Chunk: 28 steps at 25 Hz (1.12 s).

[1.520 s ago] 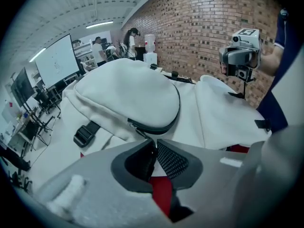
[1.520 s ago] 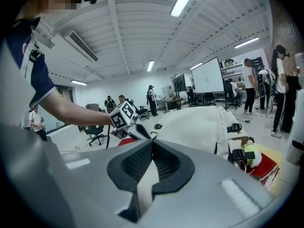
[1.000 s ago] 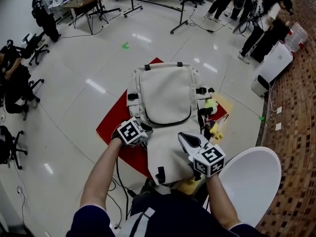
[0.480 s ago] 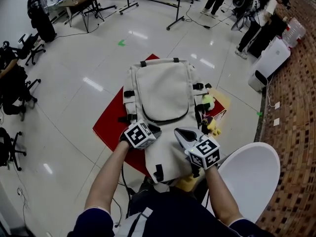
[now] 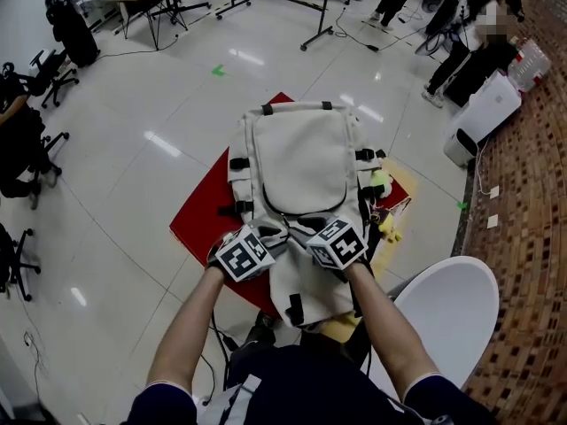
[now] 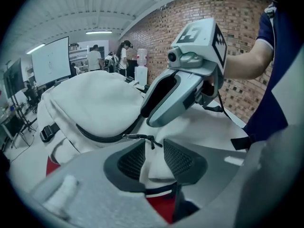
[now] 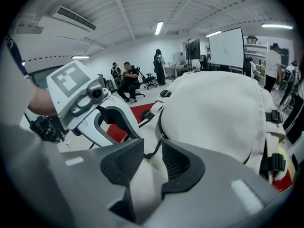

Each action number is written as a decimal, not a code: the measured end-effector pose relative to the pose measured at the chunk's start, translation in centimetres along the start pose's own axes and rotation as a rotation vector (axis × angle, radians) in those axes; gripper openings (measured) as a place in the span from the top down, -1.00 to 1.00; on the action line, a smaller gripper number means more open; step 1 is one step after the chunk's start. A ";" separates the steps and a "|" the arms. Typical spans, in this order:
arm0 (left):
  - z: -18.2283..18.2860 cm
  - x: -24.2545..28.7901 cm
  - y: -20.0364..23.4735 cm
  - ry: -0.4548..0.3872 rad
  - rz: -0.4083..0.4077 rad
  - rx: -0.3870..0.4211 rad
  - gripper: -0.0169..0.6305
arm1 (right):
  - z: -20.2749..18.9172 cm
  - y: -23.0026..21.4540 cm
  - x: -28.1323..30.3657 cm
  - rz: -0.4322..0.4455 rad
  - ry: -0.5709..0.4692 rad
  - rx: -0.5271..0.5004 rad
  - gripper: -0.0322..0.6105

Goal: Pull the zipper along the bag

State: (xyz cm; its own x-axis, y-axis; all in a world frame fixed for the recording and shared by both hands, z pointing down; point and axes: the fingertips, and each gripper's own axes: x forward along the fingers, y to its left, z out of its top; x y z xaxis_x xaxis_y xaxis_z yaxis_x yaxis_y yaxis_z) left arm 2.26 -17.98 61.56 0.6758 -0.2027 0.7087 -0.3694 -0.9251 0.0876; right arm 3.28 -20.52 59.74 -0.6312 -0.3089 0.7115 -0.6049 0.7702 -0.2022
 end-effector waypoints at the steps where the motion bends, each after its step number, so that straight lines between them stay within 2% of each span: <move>1: -0.2 -0.1 0.1 -0.003 0.002 0.000 0.56 | -0.1 0.0 0.7 0.005 0.026 0.014 0.45; 2: -0.5 -0.2 0.1 -0.004 0.005 -0.005 0.56 | -0.2 -0.1 1.4 0.001 0.054 0.031 0.31; 4: -0.9 -0.5 0.4 -0.006 0.012 -0.024 0.56 | -0.7 -0.7 2.5 -0.036 0.125 0.060 0.25; 7: -1.1 -0.5 0.8 -0.012 0.019 -0.041 0.56 | -1.4 -1.9 3.5 -0.097 0.217 0.091 0.48; 11: -1.0 -0.4 0.6 -0.027 0.009 -0.030 0.56 | -1.3 -1.4 4.5 -0.036 0.279 0.128 0.52; 15: -1.1 -0.6 0.5 -0.037 0.002 -0.032 0.56 | -2.5 -1.0 5.8 -0.042 0.391 0.089 0.54; 16: -1.2 -0.6 0.5 -0.038 0.003 -0.036 0.56 | -2.6 -1.1 5.9 -0.055 0.406 0.062 0.69; 17: -1.2 -0.5 0.6 -0.037 0.005 -0.039 0.56 | -2.6 -1.2 5.7 -0.066 0.410 0.032 0.81; 20: -1.4 -0.3 0.7 -0.029 0.014 -0.053 0.56 | -2.3 -1.4 4.5 -0.080 0.391 -0.040 0.83; 25: -2.3 0.0 1.4 -0.005 0.038 -0.108 0.52 | -2.6 -2.1 2.9 -0.068 0.358 -0.088 0.84; 28: -2.3 0.1 1.4 0.014 0.049 -0.109 0.52 | -3.2 -3.2 1.9 -0.068 0.358 -0.118 0.84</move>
State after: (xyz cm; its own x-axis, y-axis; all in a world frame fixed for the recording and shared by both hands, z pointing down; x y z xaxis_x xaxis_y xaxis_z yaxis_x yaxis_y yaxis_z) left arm 0.37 -18.52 63.41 0.6461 -0.2418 0.7239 -0.4697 -0.8736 0.1273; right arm 5.61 -21.75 63.90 -0.3691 -0.1628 0.9150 -0.5662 0.8201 -0.0824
